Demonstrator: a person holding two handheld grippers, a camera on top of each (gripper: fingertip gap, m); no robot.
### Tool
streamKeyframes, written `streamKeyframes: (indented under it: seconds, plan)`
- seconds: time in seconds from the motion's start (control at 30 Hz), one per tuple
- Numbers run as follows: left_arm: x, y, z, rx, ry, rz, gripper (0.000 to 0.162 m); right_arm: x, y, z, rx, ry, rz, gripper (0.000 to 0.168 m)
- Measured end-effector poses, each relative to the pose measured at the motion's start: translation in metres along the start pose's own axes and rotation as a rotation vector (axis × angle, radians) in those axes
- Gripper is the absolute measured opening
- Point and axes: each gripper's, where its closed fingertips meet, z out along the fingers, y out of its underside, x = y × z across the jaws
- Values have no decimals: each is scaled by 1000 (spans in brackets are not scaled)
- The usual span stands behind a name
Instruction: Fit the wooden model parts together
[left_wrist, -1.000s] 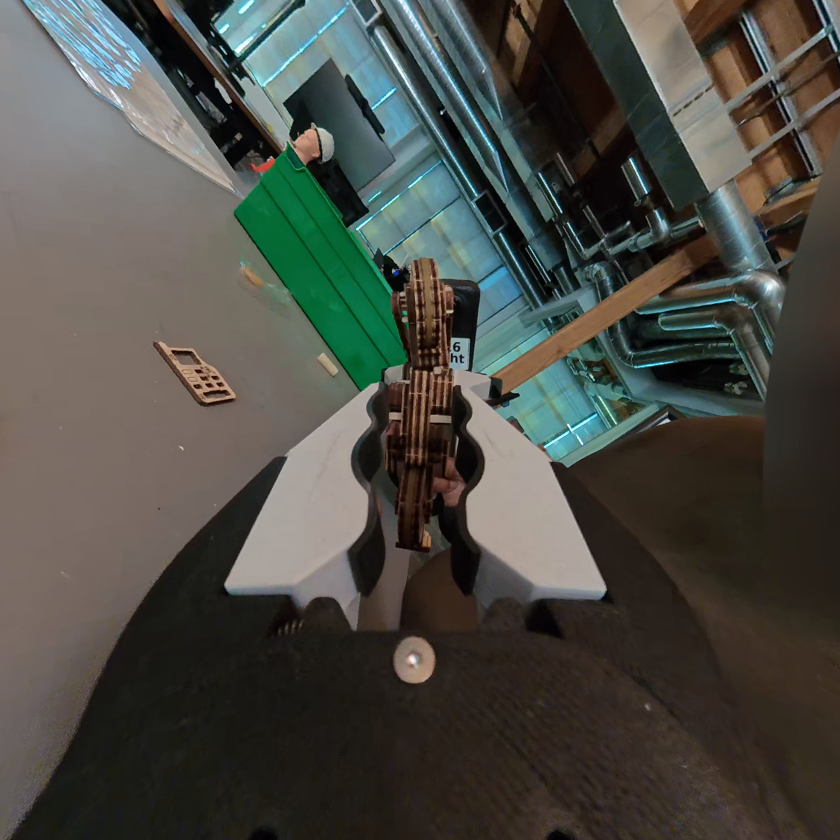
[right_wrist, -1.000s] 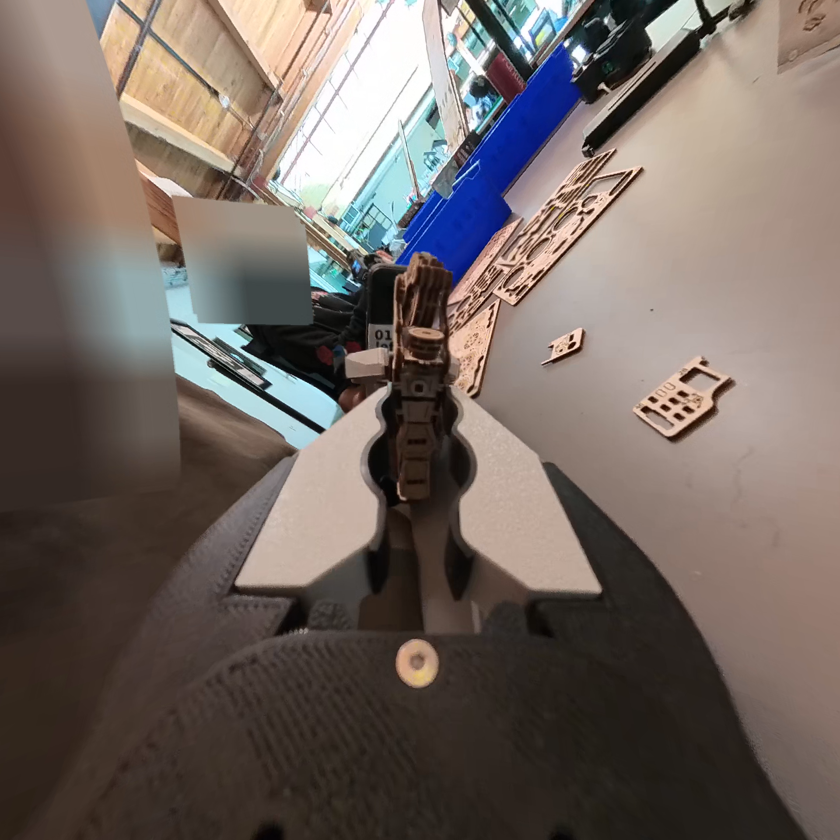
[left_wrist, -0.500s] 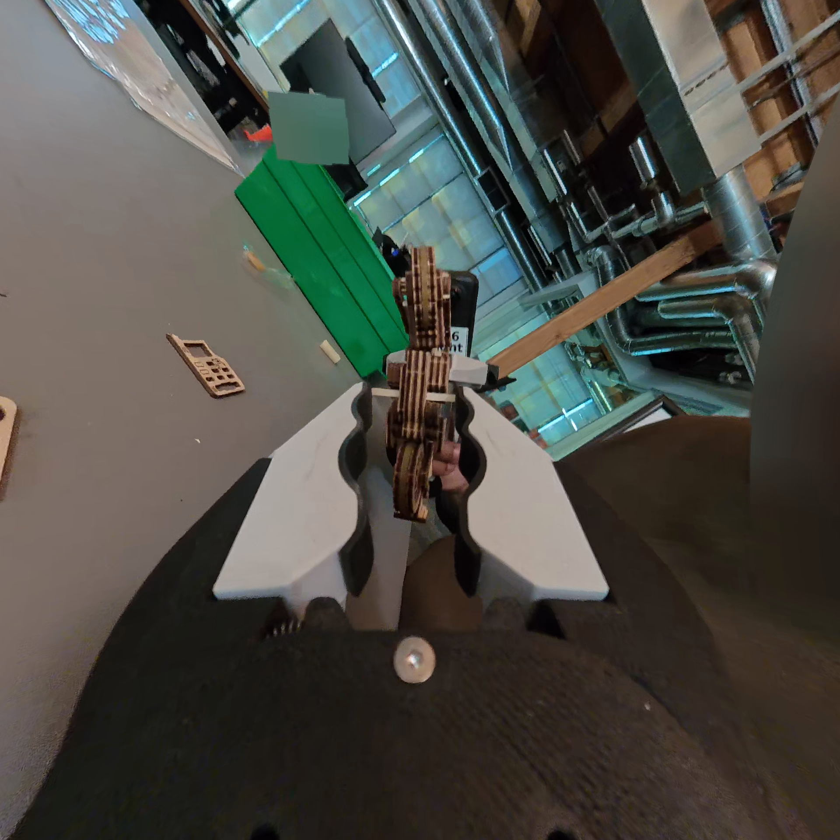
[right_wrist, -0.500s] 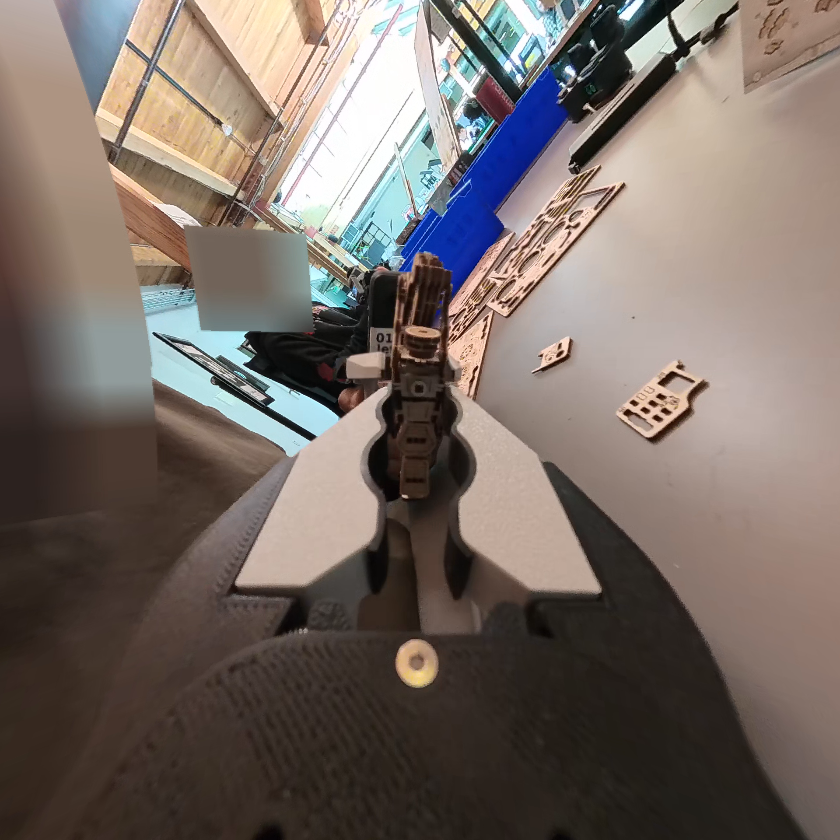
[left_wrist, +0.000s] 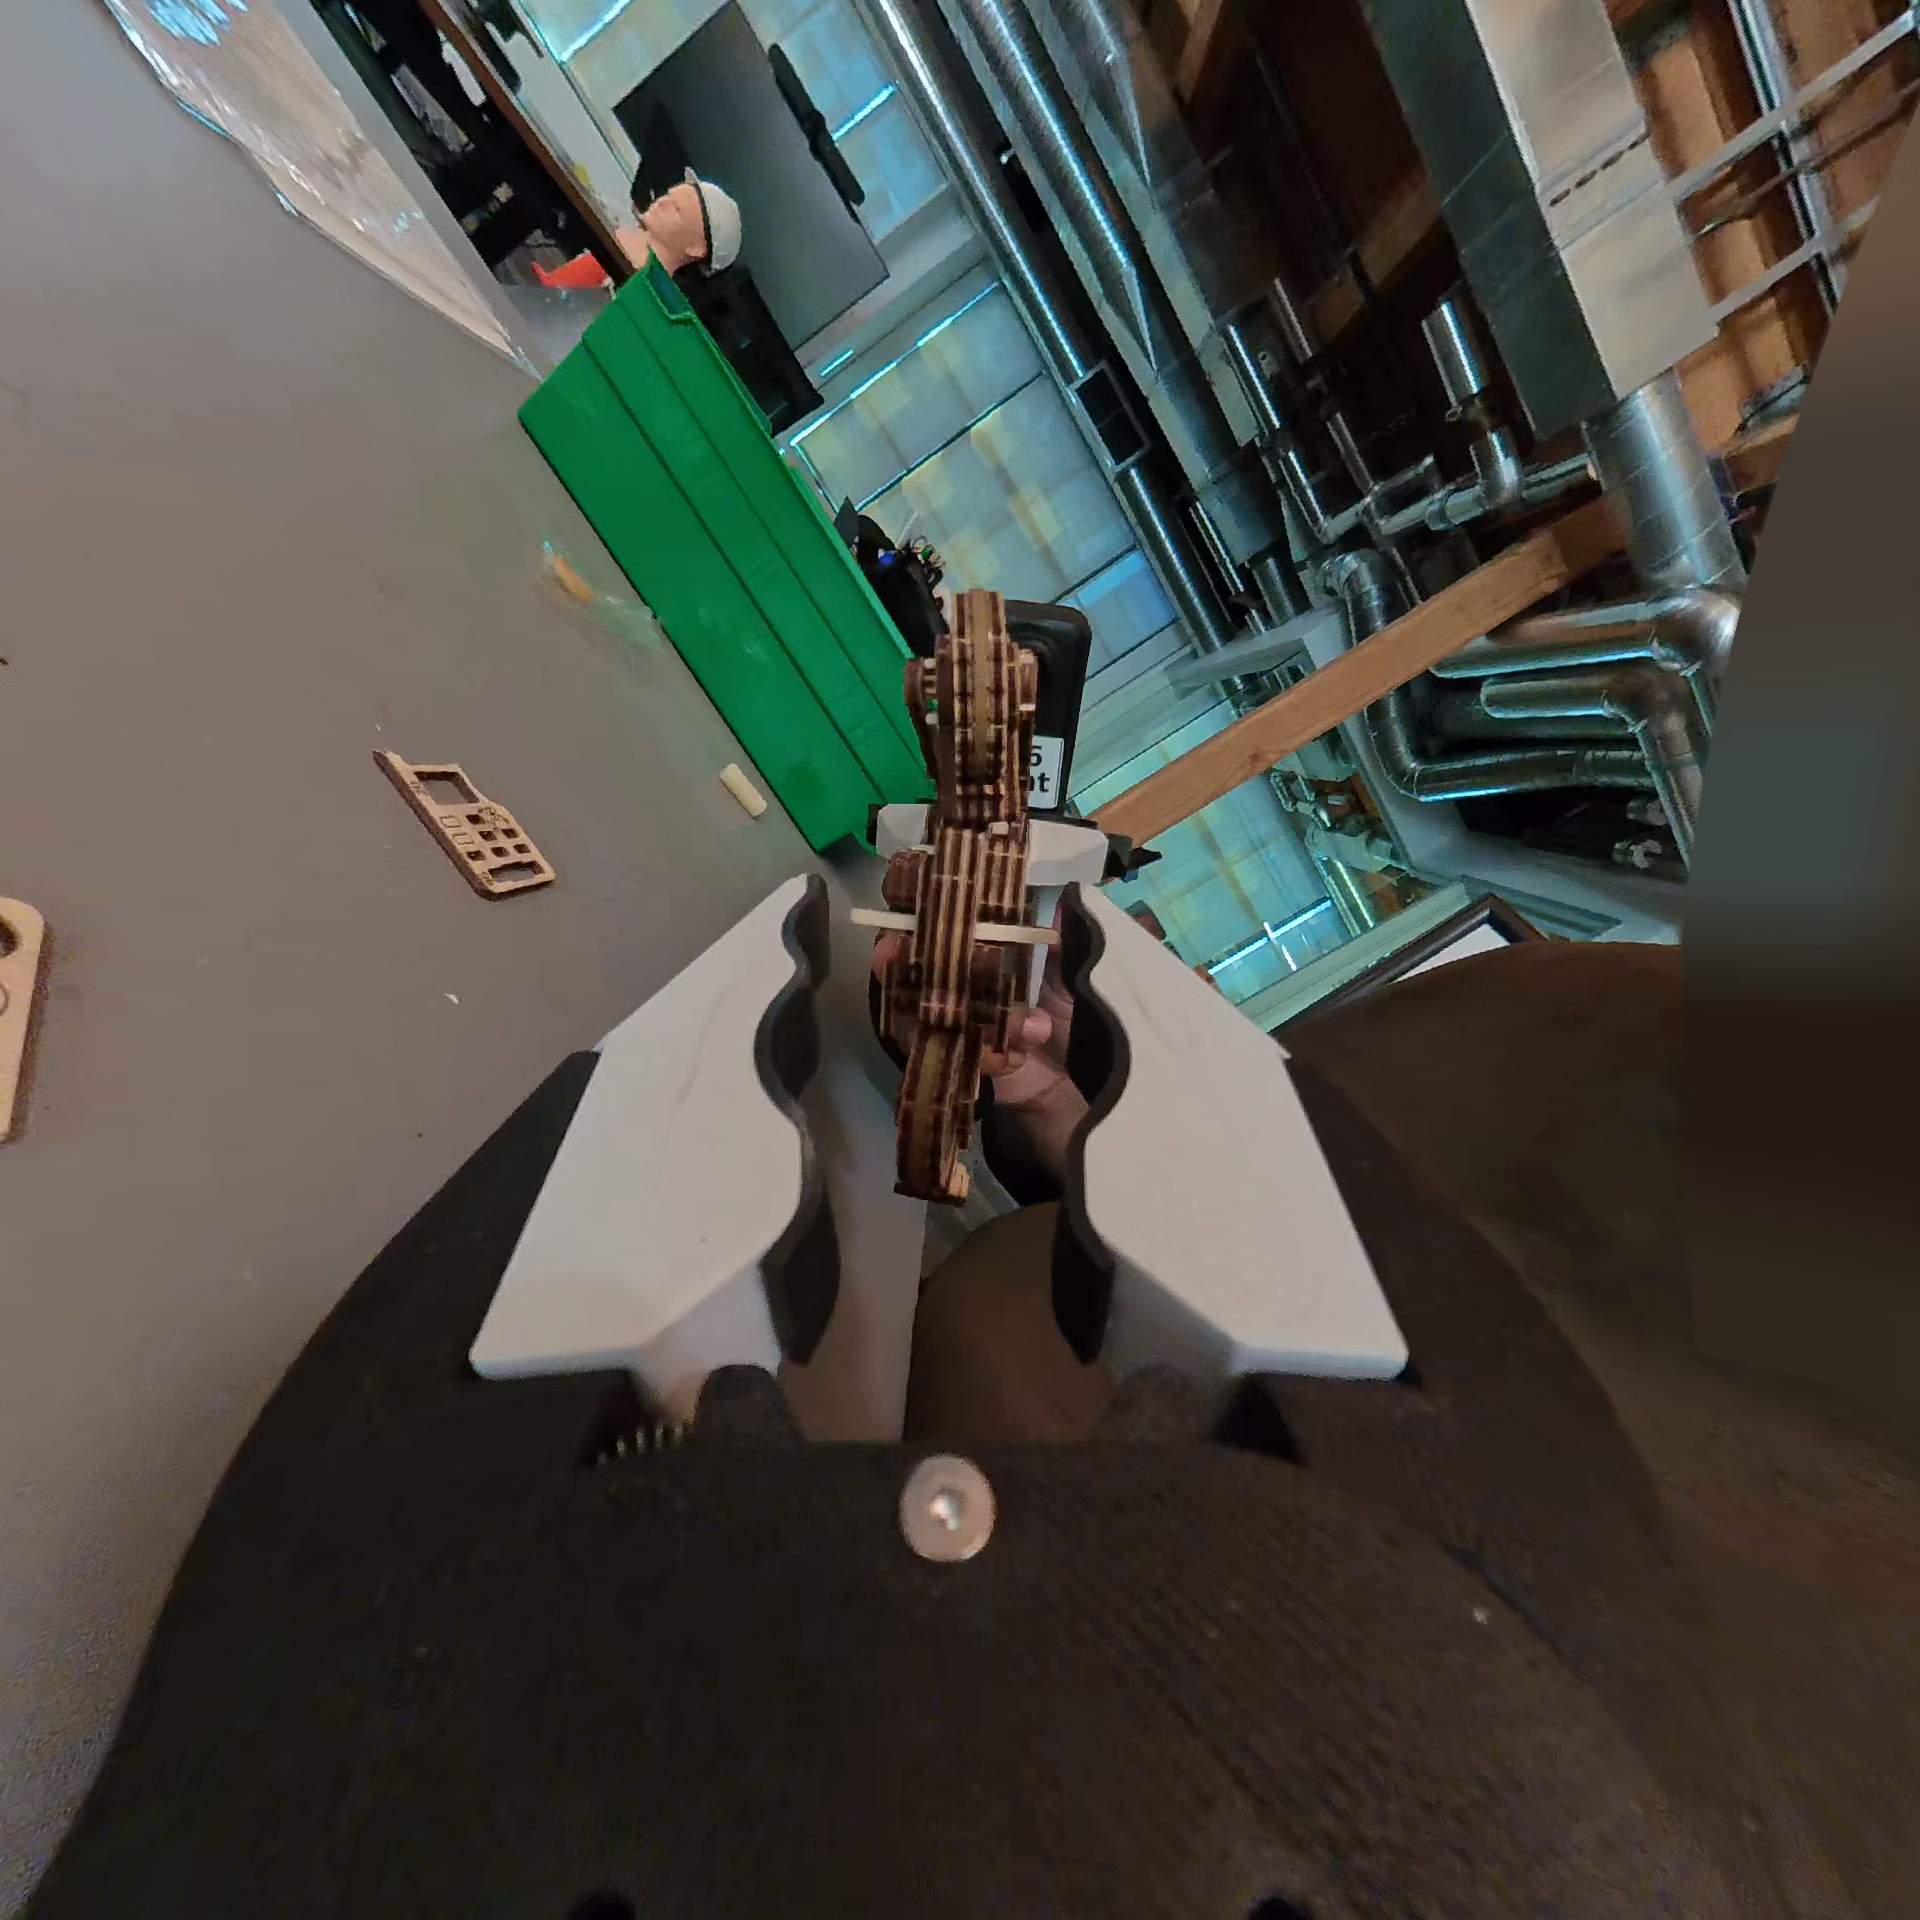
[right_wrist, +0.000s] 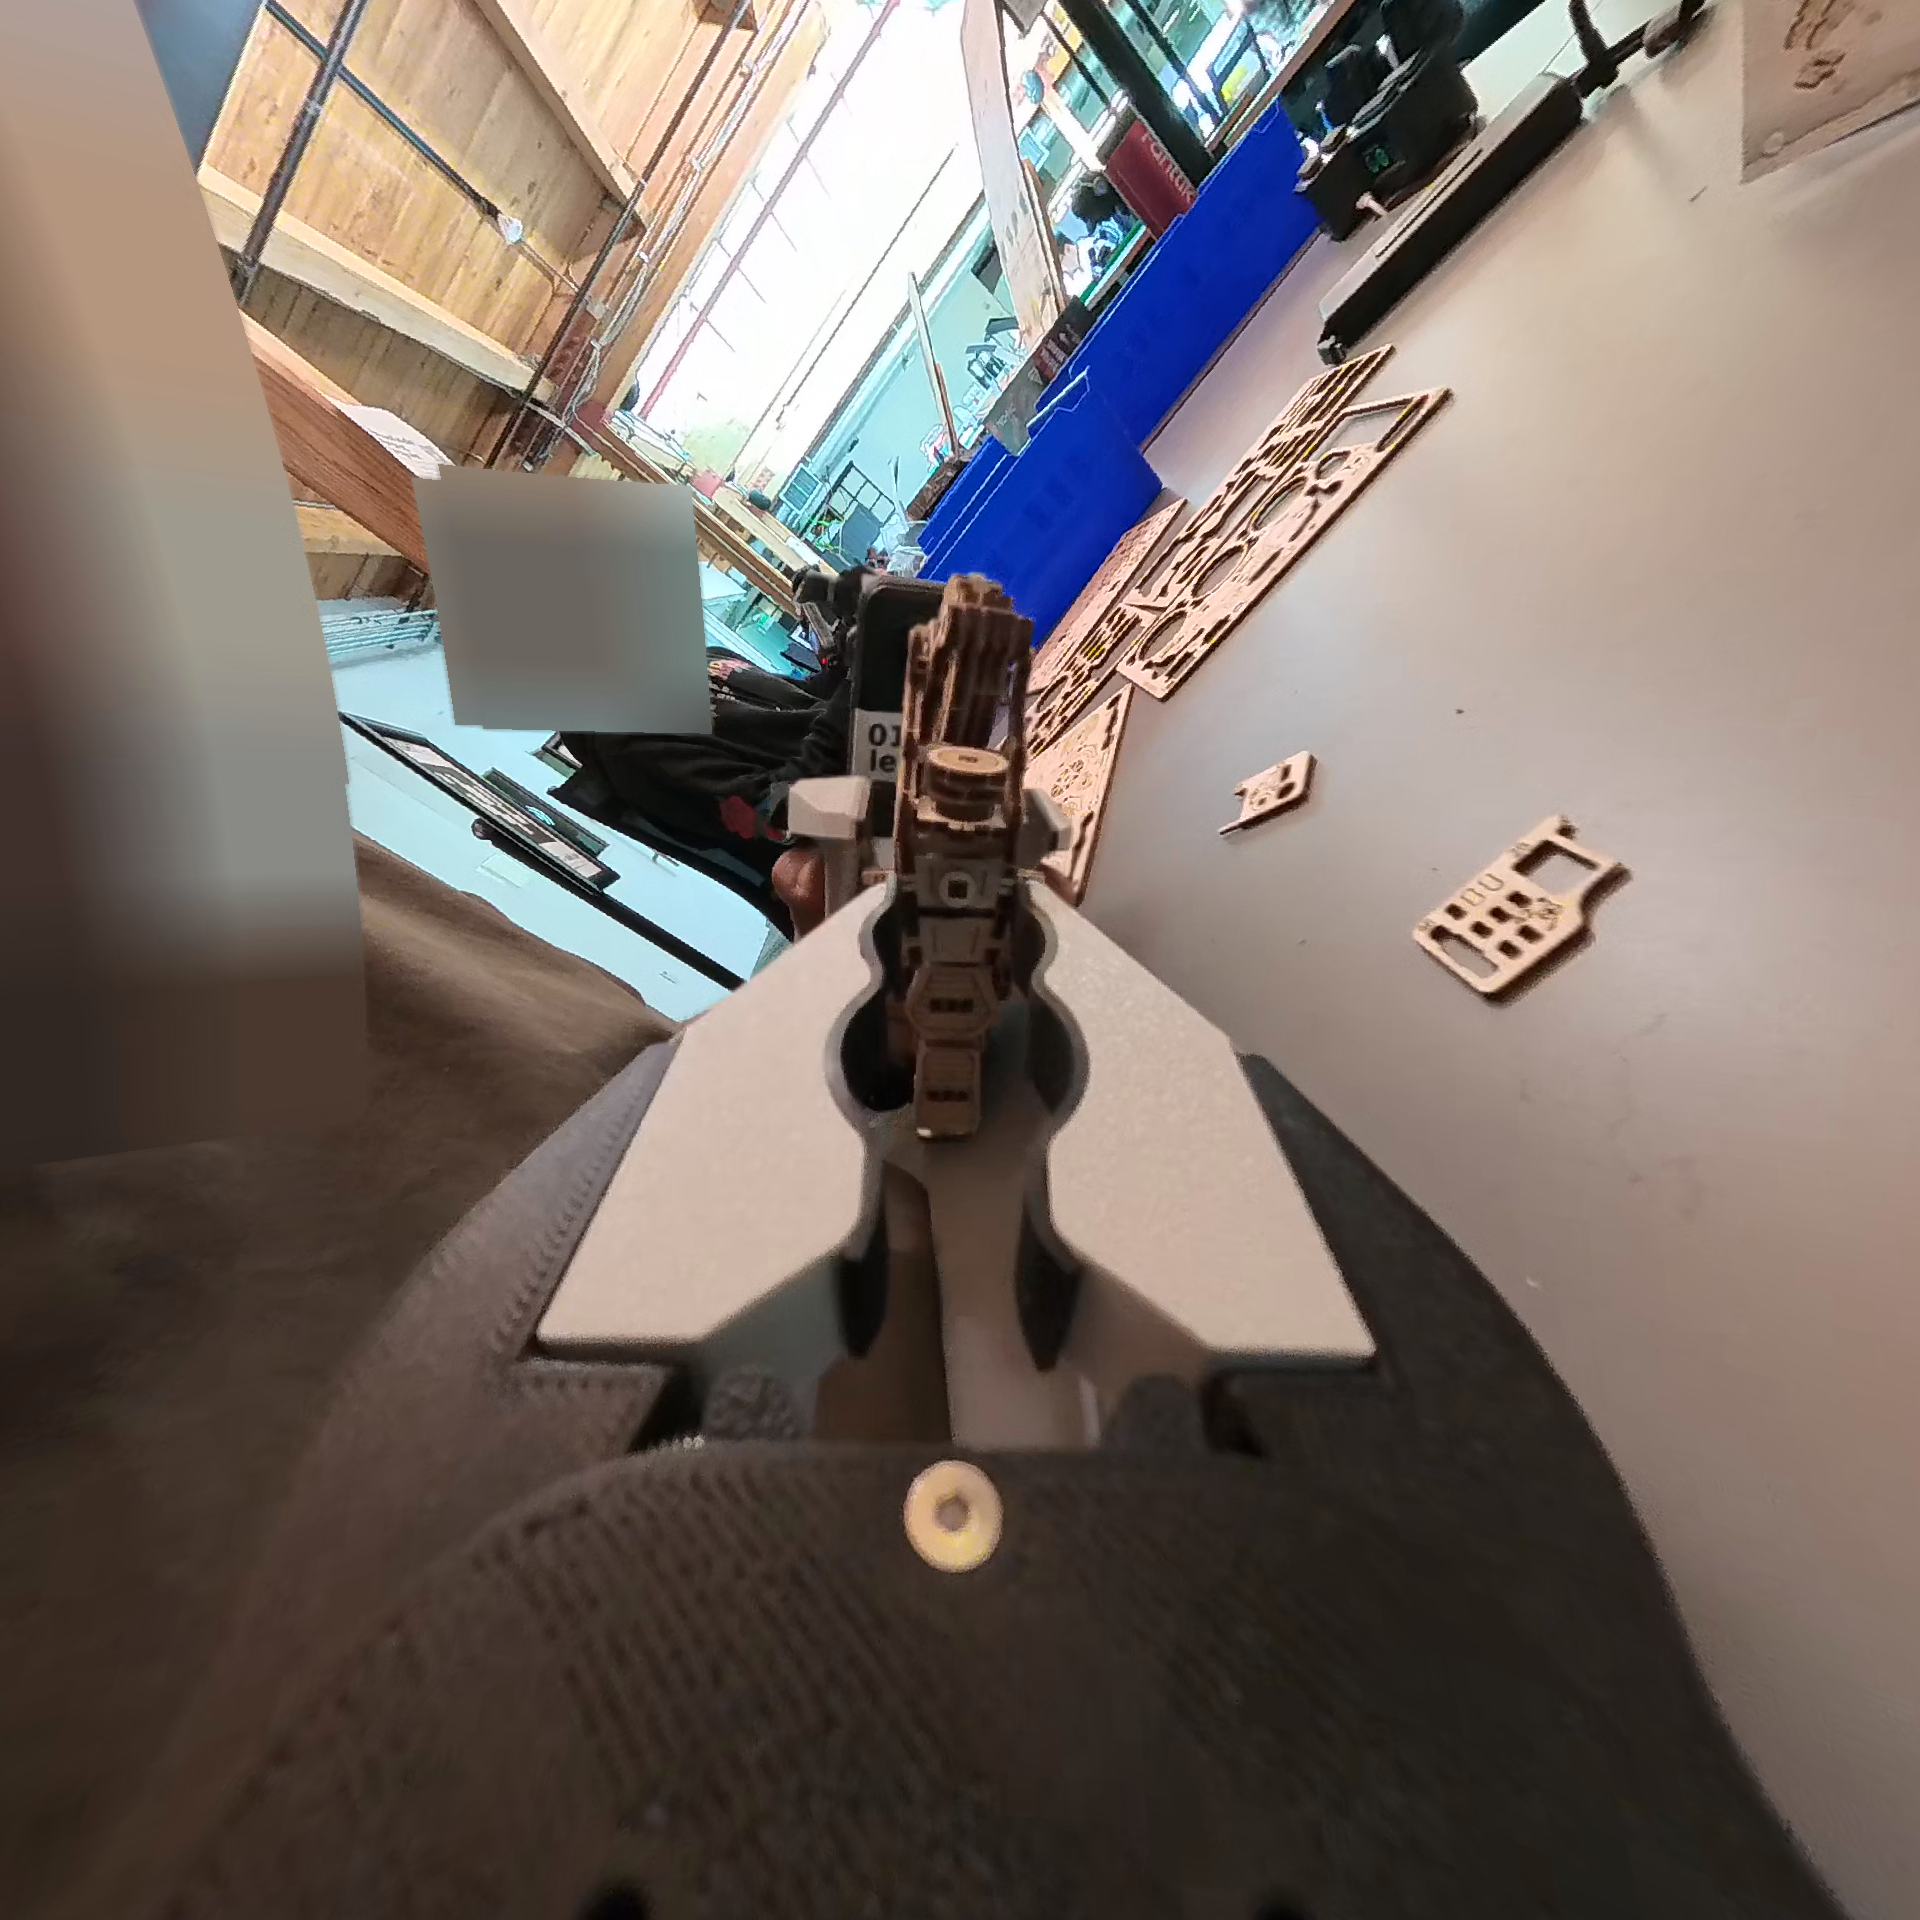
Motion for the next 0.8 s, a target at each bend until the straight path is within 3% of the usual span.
streamKeyframes:
  seconds: [0.03, 0.2, 0.37, 0.8]
  plan:
    - [0, 1, 0, -11, -1, 0, 44, -1, 1, 1, -5, -4, 0, 18]
    - [2, 10, 4, -62, 20, -21, 46, -4, 9, 5, -49, -21, -10, 18]
    - [5, 15, 5, -89, 44, -17, 26, -6, 12, 7, -67, -25, -17, 18]
    - [-2, 6, 5, 1, 23, -58, 25, 4, -3, -1, 36, -15, 23, 26]
